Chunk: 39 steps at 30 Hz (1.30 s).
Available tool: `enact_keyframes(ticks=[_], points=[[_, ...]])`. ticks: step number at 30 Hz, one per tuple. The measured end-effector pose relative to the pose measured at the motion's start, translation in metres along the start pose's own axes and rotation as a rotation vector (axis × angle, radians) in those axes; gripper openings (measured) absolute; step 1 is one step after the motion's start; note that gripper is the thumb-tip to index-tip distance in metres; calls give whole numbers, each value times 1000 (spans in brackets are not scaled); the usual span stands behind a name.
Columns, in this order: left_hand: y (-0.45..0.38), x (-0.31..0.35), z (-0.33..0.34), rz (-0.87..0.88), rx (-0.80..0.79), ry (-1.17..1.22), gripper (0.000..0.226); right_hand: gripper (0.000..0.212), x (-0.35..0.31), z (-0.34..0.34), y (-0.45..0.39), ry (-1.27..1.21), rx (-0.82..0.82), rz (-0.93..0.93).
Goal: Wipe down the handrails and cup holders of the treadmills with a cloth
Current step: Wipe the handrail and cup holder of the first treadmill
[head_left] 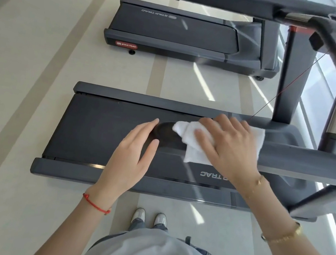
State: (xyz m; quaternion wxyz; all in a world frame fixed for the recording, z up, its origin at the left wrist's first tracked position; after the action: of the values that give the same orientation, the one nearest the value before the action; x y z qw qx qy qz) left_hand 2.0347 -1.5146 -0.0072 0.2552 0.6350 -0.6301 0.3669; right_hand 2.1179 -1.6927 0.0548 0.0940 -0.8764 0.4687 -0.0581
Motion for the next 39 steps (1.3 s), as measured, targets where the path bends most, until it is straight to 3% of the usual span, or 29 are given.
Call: enact_keyframes(ticks=[4,9,14,18,21,26,30,33,36,39], points=[[0,2,1,1,6,16,37,44,-34,10,-28,29,-85,-33],[0,1,0,-1,-5,-4,43,43,-15,4,4,-34,56,-127],[0,4,0,-13,2,-14,44,38,8,1,-8,-22,45,44],[-1,4,1,-18,-6,-16,42,43,-31,7,-5,-17,84,-78],[-1,3,1,-13,-9,-30,44,48,-17,8,13,-13,77,-176],[0,6,-1,-16,4,-49,44,49,27,0,10,-10,77,81],[-1,8,-1,-17,-4,-16,41,46,-34,8,10,-45,125,-82],[-1,7,-1,-19,-4,-29,42,53,-26,13,24,-1,94,-147],[0,6,0,-25,-3,-41,44,53,12,9,35,24,94,-51],[1,7,-1,-25,4,-37,44,50,8,8,32,15,127,87]])
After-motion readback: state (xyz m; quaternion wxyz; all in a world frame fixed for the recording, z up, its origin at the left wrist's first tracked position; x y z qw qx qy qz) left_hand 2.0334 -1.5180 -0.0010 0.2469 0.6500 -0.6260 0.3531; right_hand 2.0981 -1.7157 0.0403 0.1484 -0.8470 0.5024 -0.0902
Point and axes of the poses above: each hand's wrist, its own y-axis away from the middle knuckle, its own z-axis out of the palm, x = y × z, the point moved 8 cm from there along -y, towards the middle knuckle, and after that the axes turned 4 degrees about -x, right-handed, at the moved point
